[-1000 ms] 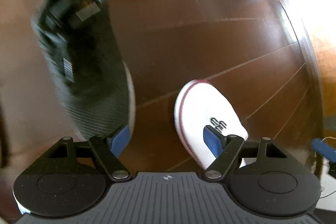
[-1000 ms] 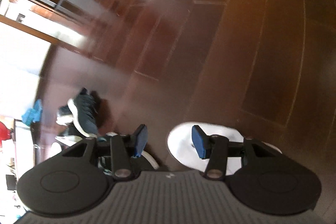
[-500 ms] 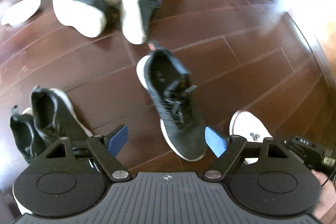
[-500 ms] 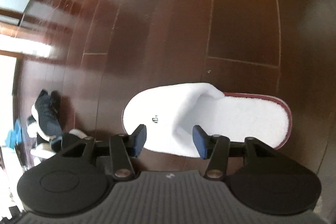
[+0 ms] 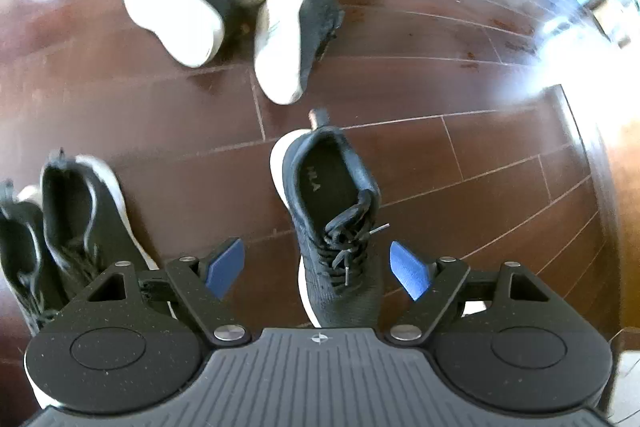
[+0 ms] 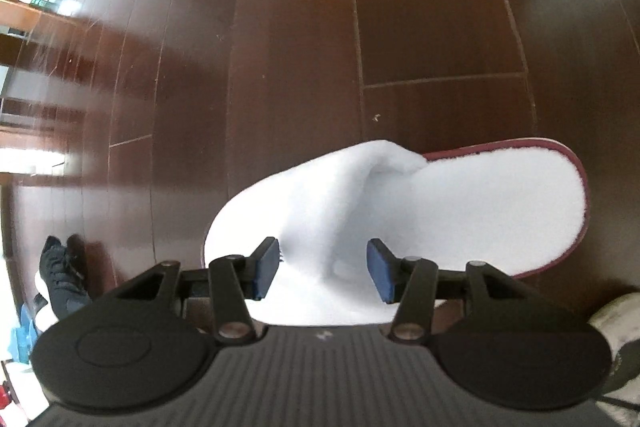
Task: Organize scattered shoes
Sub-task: 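Grasp the white slipper with the right tool while the left tool releases it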
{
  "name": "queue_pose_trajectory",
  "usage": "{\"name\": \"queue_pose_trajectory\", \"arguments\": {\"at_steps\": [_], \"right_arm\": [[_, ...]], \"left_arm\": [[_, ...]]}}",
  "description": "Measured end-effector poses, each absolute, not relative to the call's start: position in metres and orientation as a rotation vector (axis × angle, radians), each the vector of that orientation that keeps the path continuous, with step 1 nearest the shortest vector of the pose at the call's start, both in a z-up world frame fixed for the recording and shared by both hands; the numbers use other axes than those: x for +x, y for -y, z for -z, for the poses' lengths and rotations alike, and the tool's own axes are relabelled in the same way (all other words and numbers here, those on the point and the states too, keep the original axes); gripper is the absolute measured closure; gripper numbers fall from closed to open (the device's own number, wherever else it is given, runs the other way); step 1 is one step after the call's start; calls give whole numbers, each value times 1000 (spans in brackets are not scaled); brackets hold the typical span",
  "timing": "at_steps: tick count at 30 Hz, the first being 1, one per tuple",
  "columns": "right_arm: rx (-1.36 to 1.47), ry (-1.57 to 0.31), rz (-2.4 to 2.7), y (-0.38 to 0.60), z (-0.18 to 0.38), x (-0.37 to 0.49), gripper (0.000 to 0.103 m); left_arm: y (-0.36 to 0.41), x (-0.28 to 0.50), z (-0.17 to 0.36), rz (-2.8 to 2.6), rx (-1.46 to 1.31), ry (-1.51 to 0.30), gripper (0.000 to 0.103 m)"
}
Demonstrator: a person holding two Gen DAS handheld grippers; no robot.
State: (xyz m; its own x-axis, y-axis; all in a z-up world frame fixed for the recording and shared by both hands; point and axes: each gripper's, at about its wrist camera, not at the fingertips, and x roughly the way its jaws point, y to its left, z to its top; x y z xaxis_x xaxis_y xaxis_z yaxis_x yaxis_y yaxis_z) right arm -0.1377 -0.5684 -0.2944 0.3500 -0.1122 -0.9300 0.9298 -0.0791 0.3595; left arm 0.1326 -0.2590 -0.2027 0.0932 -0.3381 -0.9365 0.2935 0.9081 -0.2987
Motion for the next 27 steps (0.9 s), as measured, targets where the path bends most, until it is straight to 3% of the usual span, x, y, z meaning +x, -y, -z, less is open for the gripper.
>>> {"name": "queue_pose_trajectory", "arguments": {"at_steps": [1, 2, 3, 11, 20, 27], "right_arm": [[1347, -820, 1048, 569, 294, -135, 55], [1330, -828, 1040, 569, 295, -133, 78], [1287, -863, 1018, 570, 296, -127, 91], [842, -1099, 743, 581, 267, -82, 91], [-129, -1436, -9, 547, 215, 16, 91], [-887, -1546, -465, 491, 236, 29, 91]], "left_arm": [[256, 134, 205, 468, -62, -1419, 18], [253, 135, 206, 467, -89, -1436, 18], [252, 136, 205, 468, -99, -1440, 18], [255, 133, 189, 537, -153, -1419, 18], [259, 134, 182, 560, -183, -1410, 18], [260, 140, 188, 562, -198, -1431, 18]]}}
